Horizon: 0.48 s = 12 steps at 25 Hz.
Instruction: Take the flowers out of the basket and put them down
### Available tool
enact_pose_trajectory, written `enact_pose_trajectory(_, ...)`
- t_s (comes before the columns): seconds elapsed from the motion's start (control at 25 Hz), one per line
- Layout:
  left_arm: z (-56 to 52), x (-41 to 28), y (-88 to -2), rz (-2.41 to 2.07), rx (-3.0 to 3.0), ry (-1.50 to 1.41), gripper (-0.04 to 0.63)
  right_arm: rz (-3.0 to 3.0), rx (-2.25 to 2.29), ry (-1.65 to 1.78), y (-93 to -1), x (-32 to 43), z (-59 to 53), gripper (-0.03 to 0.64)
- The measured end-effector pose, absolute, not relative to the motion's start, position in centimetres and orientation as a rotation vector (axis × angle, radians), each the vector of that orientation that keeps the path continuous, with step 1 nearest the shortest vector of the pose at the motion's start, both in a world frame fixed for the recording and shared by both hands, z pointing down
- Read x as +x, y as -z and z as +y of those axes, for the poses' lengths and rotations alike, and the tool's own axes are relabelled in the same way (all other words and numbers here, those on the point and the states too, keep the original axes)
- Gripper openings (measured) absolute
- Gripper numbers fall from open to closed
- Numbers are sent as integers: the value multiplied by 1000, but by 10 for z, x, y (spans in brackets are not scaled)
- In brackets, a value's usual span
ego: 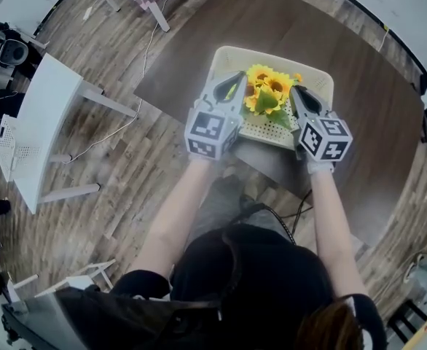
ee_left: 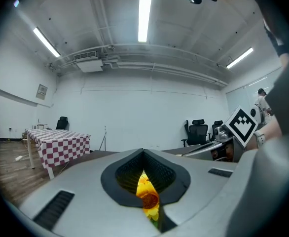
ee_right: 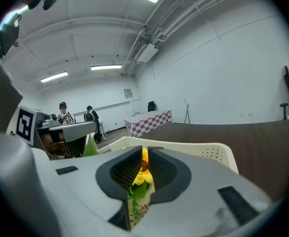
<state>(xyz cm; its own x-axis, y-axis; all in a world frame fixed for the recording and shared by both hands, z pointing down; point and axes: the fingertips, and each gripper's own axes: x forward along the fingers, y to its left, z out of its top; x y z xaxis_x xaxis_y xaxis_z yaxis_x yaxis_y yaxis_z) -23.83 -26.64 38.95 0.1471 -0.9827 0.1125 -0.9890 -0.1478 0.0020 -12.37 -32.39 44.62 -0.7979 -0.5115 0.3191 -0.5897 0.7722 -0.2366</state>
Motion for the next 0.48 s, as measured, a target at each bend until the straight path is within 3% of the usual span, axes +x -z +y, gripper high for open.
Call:
enact_pose_trajectory(0.32,-283,-245,-394,-1964,2326,-115,6,-2629,879,-567,-470,-126,-340,112)
enact_pose_trajectory(0.48,-288,-246,-397,-1943,2324,-108,6,-2584,892,-601,-479,-124,-347,112)
